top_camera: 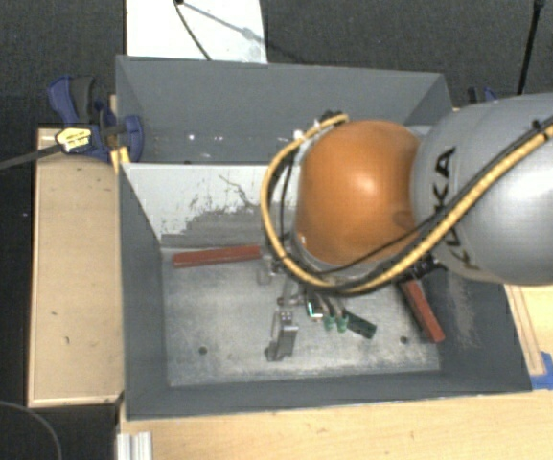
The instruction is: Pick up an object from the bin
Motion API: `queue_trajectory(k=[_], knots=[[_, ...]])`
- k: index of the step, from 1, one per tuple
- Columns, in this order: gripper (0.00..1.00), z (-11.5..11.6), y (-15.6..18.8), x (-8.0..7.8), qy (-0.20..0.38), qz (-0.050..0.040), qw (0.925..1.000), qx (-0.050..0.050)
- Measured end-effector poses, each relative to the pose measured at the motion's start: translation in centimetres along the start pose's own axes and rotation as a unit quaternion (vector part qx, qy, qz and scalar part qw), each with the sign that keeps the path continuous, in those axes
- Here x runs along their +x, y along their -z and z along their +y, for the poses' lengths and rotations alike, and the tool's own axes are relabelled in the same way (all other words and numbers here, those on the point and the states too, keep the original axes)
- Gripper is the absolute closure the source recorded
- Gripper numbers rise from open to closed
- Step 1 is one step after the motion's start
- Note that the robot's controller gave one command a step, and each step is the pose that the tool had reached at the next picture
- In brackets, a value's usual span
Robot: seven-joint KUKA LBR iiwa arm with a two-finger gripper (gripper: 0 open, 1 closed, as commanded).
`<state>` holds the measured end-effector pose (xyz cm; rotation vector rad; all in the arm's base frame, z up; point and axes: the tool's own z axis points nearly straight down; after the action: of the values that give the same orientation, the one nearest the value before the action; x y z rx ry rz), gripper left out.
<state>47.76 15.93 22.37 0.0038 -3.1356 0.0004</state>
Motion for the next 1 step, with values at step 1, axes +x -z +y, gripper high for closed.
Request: queue_trajectory(k=[1], knots=[[0.0,-9.86,-15.65,-2.82,-0.135,-0.0007,0.9908,0.001]])
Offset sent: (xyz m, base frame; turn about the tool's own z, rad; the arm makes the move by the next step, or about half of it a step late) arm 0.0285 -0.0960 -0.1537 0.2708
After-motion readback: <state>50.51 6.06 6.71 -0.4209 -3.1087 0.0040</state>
